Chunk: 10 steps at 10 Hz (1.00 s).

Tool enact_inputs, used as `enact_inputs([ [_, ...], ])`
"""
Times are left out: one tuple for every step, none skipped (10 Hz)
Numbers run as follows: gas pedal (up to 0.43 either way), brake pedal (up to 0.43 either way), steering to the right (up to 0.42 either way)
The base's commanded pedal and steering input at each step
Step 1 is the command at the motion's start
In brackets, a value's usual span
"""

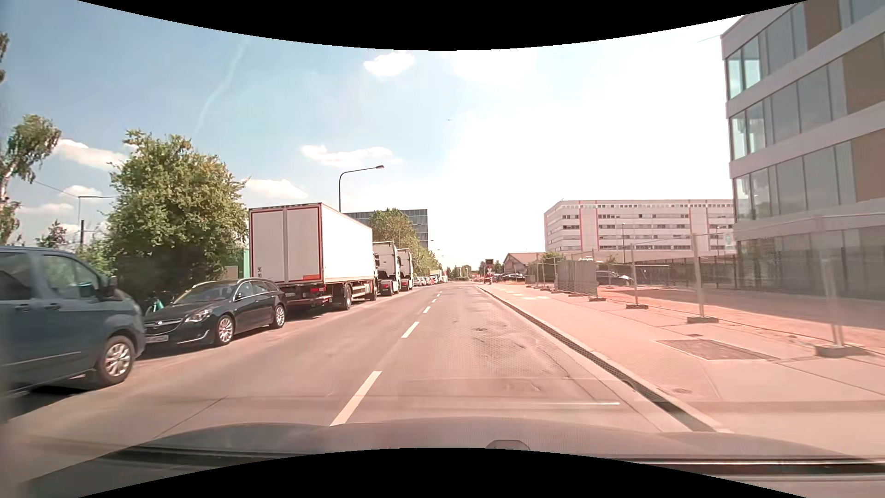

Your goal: Follow the waypoints while adhering to traffic rules and regulations

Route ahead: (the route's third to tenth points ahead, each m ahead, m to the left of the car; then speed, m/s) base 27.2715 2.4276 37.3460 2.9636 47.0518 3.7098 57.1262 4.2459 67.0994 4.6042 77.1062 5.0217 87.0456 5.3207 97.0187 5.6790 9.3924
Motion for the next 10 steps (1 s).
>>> enact_inputs([
  [0.067,0.000,-0.011],
  [0.067,0.000,-0.010],
  [0.067,0.000,-0.011],
  [0.067,0.000,-0.010],
  [0.067,0.000,-0.011],
  [0.067,0.000,-0.011],
  [0.079,0.000,-0.010],
  [0.079,0.000,-0.012],
  [0.079,0.000,-0.013],
  [0.079,0.000,-0.014],
])
